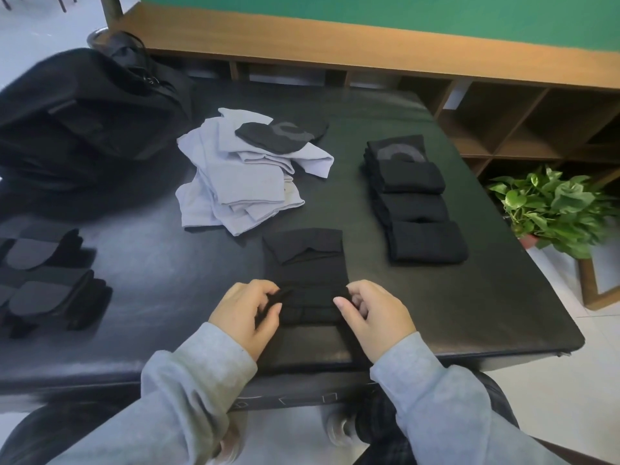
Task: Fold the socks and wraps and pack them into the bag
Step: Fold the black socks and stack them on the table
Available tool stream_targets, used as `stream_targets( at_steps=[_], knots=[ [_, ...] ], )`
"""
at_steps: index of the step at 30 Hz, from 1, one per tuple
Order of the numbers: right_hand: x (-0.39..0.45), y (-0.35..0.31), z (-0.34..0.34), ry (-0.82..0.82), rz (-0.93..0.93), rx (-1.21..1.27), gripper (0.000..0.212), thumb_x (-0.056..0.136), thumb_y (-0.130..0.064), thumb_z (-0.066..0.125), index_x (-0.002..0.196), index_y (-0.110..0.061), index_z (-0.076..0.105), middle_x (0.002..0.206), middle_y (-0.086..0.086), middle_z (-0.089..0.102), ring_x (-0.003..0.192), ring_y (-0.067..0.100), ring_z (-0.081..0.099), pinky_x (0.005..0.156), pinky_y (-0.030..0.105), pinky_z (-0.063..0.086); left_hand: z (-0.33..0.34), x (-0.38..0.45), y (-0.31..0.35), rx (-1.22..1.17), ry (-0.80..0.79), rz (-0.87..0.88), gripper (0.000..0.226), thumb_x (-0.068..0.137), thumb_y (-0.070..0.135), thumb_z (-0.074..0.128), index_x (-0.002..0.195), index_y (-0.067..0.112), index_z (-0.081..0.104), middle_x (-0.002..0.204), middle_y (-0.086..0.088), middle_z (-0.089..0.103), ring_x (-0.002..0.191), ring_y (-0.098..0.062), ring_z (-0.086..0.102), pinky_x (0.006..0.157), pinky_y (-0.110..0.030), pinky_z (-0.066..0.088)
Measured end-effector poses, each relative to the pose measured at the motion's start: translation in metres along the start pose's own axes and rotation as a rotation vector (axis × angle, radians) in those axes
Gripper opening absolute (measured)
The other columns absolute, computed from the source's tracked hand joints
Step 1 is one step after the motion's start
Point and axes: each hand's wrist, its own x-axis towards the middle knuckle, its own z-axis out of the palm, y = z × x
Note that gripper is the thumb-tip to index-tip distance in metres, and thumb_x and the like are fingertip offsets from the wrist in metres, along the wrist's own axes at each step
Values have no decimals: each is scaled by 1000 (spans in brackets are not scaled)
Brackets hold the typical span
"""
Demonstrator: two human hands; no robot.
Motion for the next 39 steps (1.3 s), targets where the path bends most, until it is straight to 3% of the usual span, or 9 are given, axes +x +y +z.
stream_targets(
  at_steps=[3, 6, 9, 12, 16, 23, 29, 35, 39],
  knots=[
    [0, 1, 4, 31, 18, 14, 20, 91, -37, 56, 104, -24, 51, 79, -17, 42, 64, 5, 44, 61, 11, 36, 3, -1, -1, 17, 52, 15, 38, 73, -1, 71, 93, 24, 50, 78, 12, 45, 70, -7, 44, 60, -14, 38],
    [0, 5, 10, 118, -8, 49, 16, 88, -27, 63, 97, -22, 51, 80, -21, 38, 65, 2, 46, 58, 6, 35, 5, 0, -2, 73, 199, 212, 32, 74, 3, 60, 97, 24, 49, 102, 2, 48, 92, -12, 44, 81, -17, 39],
    [0, 13, 18, 248, -178, 42, 7, 84, -14, 63, 91, -14, 64, 94, -15, 47, 82, 0, 45, 78, 0, 34, 4, -1, -1, 145, 174, 304, 31, 75, 12, 40, 97, 29, 53, 116, 6, 47, 105, -21, 45, 83, -34, 40],
    [-3, 13, 19, 220, -295, 13, 23, 84, -22, 51, 93, -12, 70, 103, -2, 59, 99, 10, 45, 92, 6, 32, 4, -1, 0, 204, 94, 330, 26, 76, 27, 46, 99, 29, 58, 113, 7, 58, 111, -17, 45, 83, -35, 40],
    [-4, 6, 14, 86, -327, -131, 41, 78, -40, 48, 108, -19, 65, 113, -7, 61, 108, 10, 44, 88, 25, 38, 4, 1, 0, 322, -5, 279, 44, 72, 53, 49, 105, 26, 61, 110, 8, 62, 113, -14, 44, 86, -33, 38],
    [1, 11, 18, 132, -225, -20, 37, 69, -12, 52, 104, -16, 64, 107, -5, 64, 103, 12, 52, 88, 25, 42, 6, 0, -3, 198, 57, 222, 42, 71, 20, 37, 106, 21, 60, 106, -1, 64, 103, -15, 46, 86, -28, 44],
    [-5, 9, 4, 89, -143, 129, 19, 89, -14, 55, 106, -15, 64, 90, -15, 51, 89, 1, 46, 80, -2, 29, -8, -2, 1, 42, 60, 200, 30, 81, 32, 47, 88, 14, 69, 104, 2, 62, 102, -7, 46, 94, -10, 29],
    [-11, 3, -7, 179, -193, 147, 33, 84, -38, 40, 83, -13, 61, 76, -17, 46, 83, -1, 46, 73, 2, 34, -18, -2, 13, -106, 86, 202, 18, 82, 36, 50, 73, 22, 58, 103, 13, 59, 103, -1, 47, 89, -8, 32],
    [-3, -2, -13, -11, 20, 152, 27, 94, -34, 42, 91, -11, 57, 85, -1, 60, 81, 17, 56, 75, 23, 47, -15, 10, 24, -213, -4, 14, 20, 80, 48, 46, 76, 32, 56, 98, 19, 60, 101, 0, 51, 86, -7, 35]
  ],
)
